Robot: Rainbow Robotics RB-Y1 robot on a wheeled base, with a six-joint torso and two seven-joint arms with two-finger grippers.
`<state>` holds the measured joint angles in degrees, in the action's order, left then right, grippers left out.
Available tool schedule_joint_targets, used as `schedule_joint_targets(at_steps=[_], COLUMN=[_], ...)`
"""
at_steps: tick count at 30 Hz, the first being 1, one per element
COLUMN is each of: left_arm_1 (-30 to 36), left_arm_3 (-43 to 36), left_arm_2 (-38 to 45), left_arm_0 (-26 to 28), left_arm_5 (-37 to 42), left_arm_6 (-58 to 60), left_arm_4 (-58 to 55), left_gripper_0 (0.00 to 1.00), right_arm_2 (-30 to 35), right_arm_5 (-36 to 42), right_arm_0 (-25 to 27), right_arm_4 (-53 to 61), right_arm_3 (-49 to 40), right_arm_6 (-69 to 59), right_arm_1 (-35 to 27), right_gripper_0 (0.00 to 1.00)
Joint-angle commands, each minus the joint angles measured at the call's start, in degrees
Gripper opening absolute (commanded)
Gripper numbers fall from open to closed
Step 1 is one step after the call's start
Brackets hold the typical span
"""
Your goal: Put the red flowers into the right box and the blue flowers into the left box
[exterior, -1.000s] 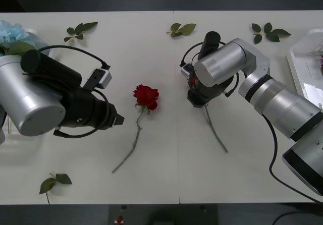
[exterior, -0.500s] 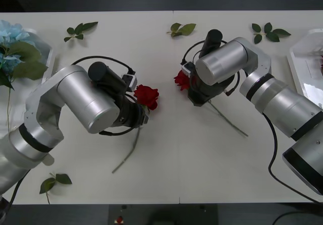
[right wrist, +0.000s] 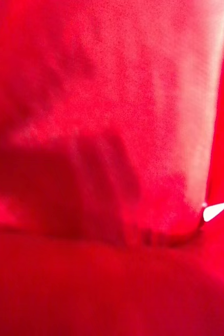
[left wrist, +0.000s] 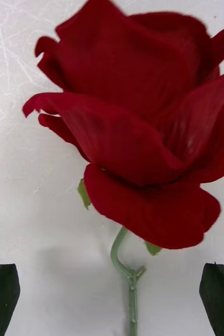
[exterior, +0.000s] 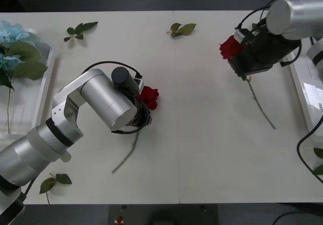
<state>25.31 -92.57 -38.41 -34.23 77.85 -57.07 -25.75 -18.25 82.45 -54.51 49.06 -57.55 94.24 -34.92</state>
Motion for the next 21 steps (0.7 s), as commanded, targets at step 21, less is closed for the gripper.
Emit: schedule_joint_targets(at_steps=[21], left_arm_1=[-4.48], left_arm_3=[7.84], left_arm_2=[-2.99], left_arm_0=[-4.18], left_arm_5=[-0.07], left_arm_6=[1.34], left_arm_4=[2.11], left_gripper_0=[1.0], right_arm_2=[-10.76], right_arm_5=[-10.82], right_arm_0=[-3.85], right_arm_4=[-11.45], right_arm_3=[6.66], right_arm_6=[4.82], right_arm_1=[-23.0], right_gripper_0=[0.0])
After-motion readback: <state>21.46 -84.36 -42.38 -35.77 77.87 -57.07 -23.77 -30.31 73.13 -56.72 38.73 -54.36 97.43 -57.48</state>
